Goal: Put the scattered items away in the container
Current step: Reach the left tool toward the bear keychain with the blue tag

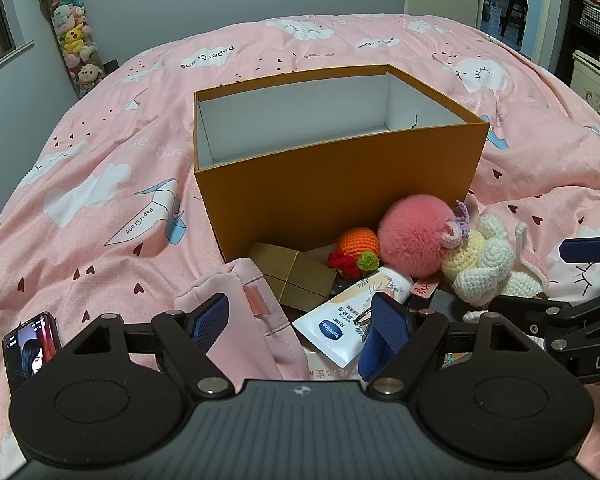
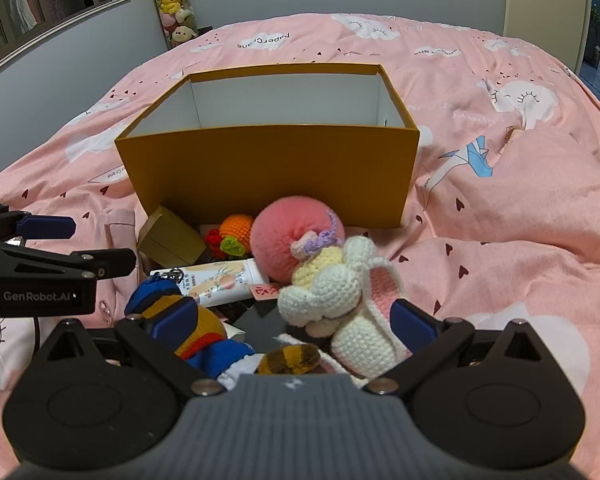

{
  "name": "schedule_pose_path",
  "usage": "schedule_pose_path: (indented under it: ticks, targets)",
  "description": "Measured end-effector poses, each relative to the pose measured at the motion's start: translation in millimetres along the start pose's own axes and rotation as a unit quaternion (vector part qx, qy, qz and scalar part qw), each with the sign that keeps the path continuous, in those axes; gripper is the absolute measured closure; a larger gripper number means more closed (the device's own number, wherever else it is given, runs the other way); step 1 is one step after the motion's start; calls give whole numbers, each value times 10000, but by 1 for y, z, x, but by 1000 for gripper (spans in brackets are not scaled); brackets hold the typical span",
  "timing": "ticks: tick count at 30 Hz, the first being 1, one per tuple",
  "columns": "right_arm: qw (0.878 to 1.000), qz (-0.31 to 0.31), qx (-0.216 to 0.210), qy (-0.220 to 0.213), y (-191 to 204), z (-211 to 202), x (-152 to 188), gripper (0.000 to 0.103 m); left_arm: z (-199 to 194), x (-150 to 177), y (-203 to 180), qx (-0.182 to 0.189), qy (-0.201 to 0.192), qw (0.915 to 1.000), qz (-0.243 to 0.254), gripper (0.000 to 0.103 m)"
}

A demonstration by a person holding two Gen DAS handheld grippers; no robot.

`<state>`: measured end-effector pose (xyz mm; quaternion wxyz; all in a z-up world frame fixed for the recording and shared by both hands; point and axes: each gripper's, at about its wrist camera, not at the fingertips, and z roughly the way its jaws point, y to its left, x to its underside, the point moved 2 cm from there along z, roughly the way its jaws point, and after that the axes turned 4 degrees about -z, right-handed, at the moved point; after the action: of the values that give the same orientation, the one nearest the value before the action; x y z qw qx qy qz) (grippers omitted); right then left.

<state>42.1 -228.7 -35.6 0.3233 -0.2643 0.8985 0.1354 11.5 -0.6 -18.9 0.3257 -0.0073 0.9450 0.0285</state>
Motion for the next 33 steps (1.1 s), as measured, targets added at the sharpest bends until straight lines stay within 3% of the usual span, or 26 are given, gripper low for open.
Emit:
schedule_pose_path:
  ticks: [21, 29, 33]
  targets:
    - [10000, 78, -40, 17, -3, 1, 3, 1, -1, 0, -2, 189, -21, 9998, 31, 14]
    - [9999, -74, 149, -16, -17, -2, -2, 14, -5, -12, -7, 505, -126, 9982, 296, 19]
    - [9991, -378, 183, 80, -26, 0, -5, 19, 1, -16, -11, 662, 15, 9963, 545, 19]
